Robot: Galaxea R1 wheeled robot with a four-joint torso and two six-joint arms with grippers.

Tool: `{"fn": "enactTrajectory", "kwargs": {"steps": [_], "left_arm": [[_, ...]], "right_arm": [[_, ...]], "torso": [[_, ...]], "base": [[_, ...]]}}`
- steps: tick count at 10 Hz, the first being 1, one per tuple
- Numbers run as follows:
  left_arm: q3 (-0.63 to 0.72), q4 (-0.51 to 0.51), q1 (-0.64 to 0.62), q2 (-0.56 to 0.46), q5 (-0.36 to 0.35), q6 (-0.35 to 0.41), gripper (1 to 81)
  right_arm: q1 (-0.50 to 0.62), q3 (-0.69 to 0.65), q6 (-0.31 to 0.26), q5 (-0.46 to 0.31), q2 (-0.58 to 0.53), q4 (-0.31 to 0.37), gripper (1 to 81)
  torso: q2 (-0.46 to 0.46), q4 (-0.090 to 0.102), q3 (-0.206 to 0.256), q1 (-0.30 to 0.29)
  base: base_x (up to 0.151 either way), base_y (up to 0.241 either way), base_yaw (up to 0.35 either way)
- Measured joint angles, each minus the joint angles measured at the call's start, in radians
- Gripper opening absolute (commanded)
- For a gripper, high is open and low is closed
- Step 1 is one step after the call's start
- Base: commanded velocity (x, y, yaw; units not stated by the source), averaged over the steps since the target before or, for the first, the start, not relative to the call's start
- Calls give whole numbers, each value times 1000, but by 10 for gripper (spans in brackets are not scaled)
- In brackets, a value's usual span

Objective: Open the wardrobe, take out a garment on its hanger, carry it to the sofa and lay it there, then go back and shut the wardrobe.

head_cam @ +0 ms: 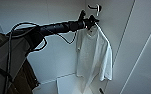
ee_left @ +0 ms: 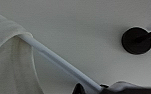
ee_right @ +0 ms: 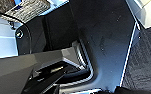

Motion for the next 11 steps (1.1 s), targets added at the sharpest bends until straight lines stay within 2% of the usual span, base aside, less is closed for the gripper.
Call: {"fn": "enactTrajectory", "kwargs": {"steps": [2, 4, 7, 8, 11], "left_arm": [[26, -1, -5, -14, -4, -15, 10], [73, -4, -32, -55, 30, -22, 10], [131, 7, -100, -36, 37, 17, 10], [139, 7, -100, -30, 48, 16, 10], [138, 7, -87, -37, 84, 5, 10]], "right_arm": [[0, 0, 0, 1, 0, 0, 811], [-2, 0, 0, 3, 0, 0, 811], [-5, 0, -1, 10, -6, 0, 811], [-11, 0, -3, 10, -6, 0, 811], [-11, 0, -3, 13, -8, -1, 811]], "torso": [[0, 0, 0, 0], [1, 0, -1, 1], [1, 5, -1, 1], [1, 21, 0, 1], [1, 123, -1, 1]], "base": [[0, 0, 0], [0, 0, 0], [0, 0, 0], [0, 0, 0], [0, 0, 0]]}}
